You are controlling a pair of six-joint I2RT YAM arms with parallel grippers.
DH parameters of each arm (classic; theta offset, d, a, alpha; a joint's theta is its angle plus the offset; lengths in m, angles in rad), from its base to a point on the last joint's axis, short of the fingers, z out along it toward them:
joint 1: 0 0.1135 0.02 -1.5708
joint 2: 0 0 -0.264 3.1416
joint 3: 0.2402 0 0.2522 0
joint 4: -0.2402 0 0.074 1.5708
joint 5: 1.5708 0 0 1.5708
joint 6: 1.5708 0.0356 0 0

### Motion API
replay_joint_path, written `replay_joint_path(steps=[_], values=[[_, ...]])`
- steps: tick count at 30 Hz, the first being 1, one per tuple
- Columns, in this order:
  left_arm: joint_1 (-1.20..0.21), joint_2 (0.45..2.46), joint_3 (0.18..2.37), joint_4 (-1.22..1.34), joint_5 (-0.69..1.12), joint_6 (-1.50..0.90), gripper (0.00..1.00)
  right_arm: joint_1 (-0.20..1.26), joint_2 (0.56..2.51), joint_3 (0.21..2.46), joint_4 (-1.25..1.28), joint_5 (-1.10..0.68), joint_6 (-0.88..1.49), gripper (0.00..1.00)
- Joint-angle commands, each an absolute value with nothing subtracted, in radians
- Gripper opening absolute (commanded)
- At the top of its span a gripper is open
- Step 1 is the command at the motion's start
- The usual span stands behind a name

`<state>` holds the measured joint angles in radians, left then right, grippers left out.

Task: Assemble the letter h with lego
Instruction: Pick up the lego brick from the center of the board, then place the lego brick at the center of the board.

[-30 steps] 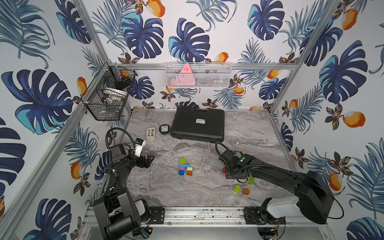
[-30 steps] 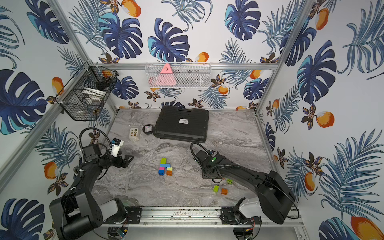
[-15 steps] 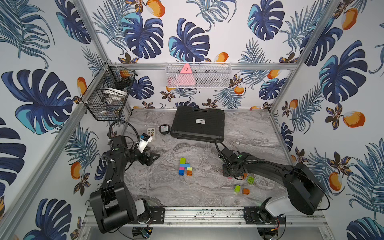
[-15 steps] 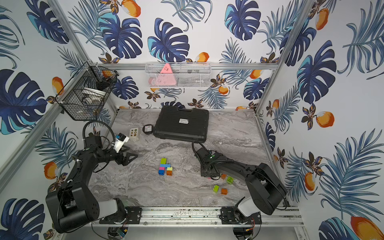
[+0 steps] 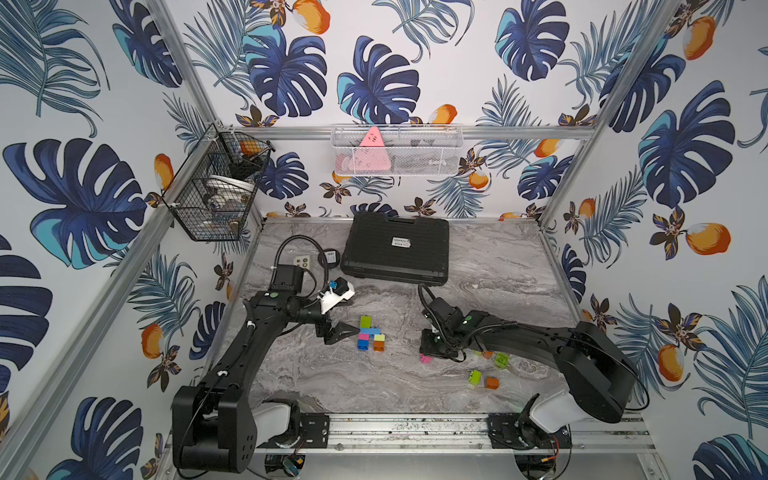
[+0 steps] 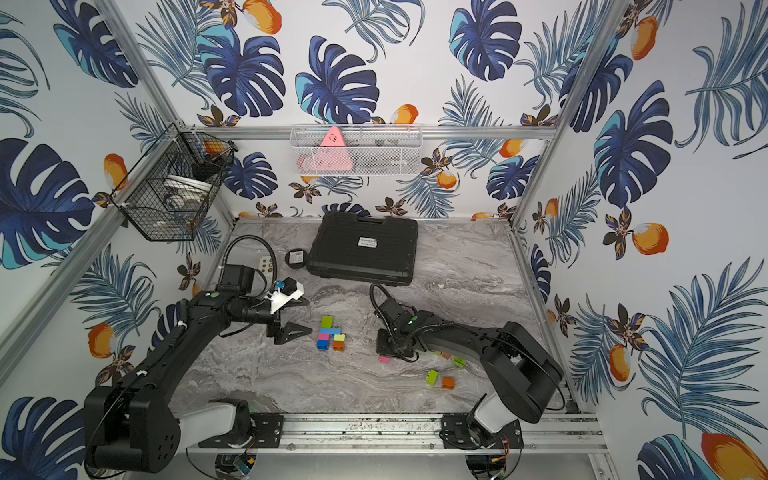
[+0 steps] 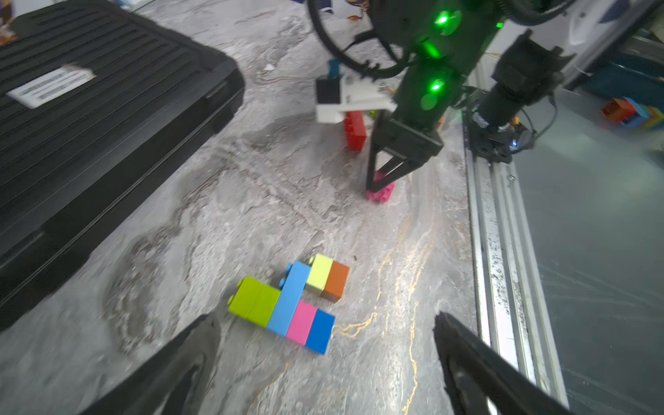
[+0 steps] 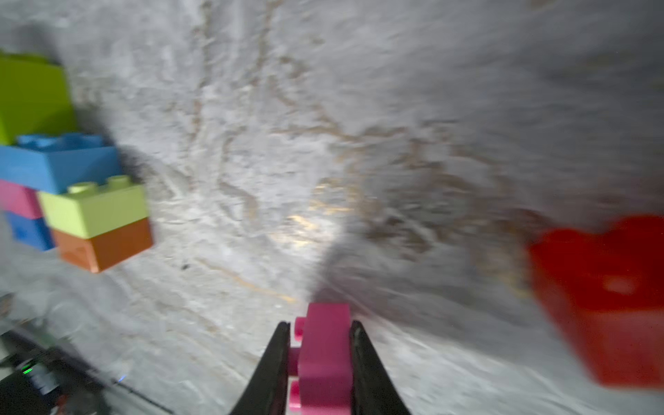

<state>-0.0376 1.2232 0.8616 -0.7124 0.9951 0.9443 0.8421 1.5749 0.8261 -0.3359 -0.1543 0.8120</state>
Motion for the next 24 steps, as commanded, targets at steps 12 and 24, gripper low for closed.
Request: replay_joint_path(steps=[12,24], values=[[-0.385,1.264,0.72,-0.377,0.764,0.855,0.97,0.817,1.609,0.695,-0.118,-0.236,0.94,0.26],[-0.391,1.27,0.686,-0.324,0.641,0.829,0.98,0.798,1.532,0.657,-0.239,-0.153,0.872,0.33]])
